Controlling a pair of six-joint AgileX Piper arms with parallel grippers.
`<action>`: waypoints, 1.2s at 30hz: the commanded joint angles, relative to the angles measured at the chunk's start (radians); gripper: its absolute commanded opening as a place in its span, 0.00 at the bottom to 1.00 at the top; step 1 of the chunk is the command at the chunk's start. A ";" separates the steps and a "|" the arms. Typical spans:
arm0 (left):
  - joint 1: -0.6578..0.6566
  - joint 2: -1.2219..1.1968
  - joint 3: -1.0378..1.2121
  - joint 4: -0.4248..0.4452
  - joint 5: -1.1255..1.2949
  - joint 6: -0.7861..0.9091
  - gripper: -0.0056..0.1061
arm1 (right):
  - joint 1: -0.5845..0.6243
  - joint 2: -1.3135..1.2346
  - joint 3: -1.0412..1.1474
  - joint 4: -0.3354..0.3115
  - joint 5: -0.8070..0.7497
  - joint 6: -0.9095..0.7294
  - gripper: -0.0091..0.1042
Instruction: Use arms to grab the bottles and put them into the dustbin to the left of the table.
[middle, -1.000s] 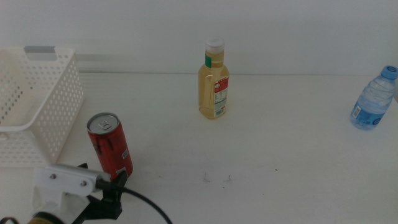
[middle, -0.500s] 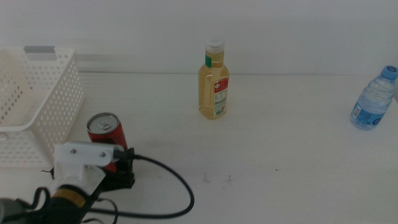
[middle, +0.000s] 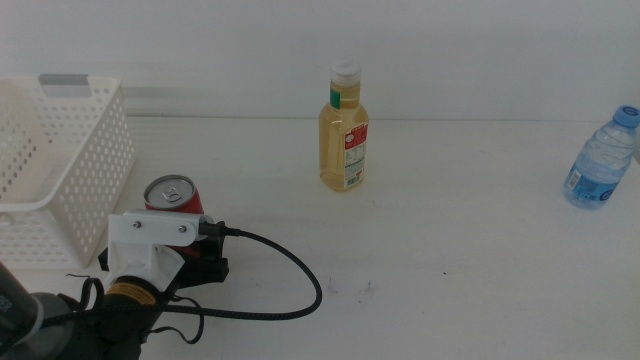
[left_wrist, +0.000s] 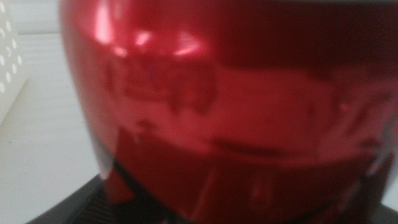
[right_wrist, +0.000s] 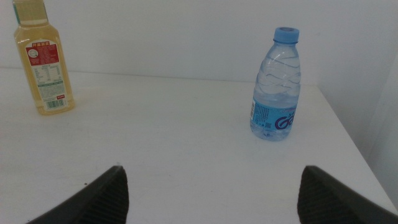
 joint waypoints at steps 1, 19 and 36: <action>0.002 0.002 -0.003 -0.013 0.001 0.015 0.89 | -0.008 -0.005 0.003 -0.013 -0.005 -0.006 0.86; 0.002 -0.243 0.055 0.026 0.192 -0.002 0.05 | -0.008 -0.005 0.003 -0.013 -0.005 -0.006 0.86; 0.002 -0.675 -0.364 0.112 1.485 0.026 0.04 | -0.008 -0.005 0.003 -0.013 -0.005 -0.006 0.86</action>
